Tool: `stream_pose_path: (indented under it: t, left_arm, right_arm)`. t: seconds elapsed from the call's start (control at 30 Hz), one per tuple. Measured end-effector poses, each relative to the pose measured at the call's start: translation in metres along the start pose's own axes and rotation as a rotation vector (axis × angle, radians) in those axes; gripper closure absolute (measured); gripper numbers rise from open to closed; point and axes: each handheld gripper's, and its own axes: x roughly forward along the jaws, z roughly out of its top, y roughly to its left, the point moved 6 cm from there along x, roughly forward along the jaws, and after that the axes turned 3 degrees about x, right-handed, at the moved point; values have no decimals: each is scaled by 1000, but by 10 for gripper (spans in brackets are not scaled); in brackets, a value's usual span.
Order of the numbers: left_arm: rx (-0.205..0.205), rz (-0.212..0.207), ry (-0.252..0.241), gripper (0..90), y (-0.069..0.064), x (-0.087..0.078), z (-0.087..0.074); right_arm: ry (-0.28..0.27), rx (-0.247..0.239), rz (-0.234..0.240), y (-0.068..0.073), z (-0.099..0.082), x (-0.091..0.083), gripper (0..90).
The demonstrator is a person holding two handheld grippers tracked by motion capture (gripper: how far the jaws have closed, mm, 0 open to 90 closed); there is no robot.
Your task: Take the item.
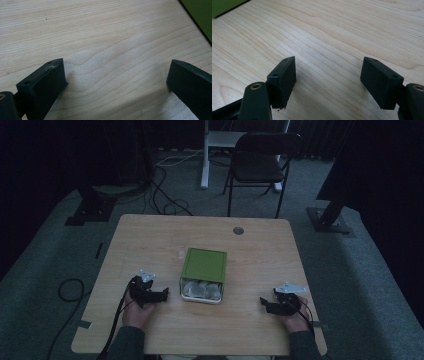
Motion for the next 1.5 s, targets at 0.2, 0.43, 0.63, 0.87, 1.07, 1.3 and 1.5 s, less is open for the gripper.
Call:
stream_pose_path:
  t: [0.2,0.43,0.63,0.87,1.07,1.3,1.5]
  left_arm:
    - [19,-20,5,31,1,-1,0]
    - [20,-20,11,93,5,-5,-2]
    - [23,-22,-1,163,8,-8,-3]
    - [9,-14,14,323,13,-14,-4]
    - [-26,-40,29,362,16,-19,-5]
    - [-29,-61,9,378,14,-30,-5]
    - [-42,-128,22,394,8,-40,-5]
  right_arm:
    - [0,4,-5,0,0,0,282]
    - [0,5,-5,0,-1,-1,282]
    - [-1,5,-5,0,-1,-1,282]
    - [-1,5,-6,0,-1,-1,282]
    - [0,5,-6,0,-1,-1,282]
    - [-1,5,-6,0,-1,-1,282]
    - [-1,4,-6,0,-1,-1,282]
